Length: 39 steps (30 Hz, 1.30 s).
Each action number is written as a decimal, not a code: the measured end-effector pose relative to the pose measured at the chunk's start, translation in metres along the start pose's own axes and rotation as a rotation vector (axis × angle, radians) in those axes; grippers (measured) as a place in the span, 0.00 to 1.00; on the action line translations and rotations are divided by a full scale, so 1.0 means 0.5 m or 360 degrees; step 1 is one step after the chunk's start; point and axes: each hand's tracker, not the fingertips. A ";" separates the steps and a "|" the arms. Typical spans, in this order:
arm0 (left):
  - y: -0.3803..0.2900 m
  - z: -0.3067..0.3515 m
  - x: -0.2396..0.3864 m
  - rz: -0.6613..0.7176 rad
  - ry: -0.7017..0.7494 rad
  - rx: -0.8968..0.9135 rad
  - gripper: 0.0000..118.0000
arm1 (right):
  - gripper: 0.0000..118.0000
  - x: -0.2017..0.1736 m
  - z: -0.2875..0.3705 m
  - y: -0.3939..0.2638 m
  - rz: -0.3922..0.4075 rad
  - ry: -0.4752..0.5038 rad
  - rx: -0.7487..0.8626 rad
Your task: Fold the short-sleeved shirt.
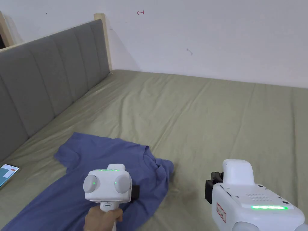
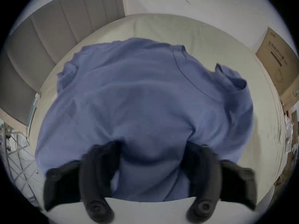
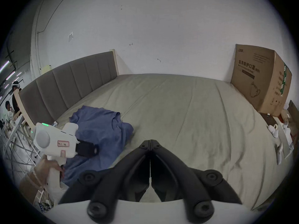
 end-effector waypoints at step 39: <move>-0.047 0.361 0.716 -0.0505 -0.1444 0.0057 0.04 | 0.00 0.514 0.326 -0.031 -0.0450 -0.0870 0.0137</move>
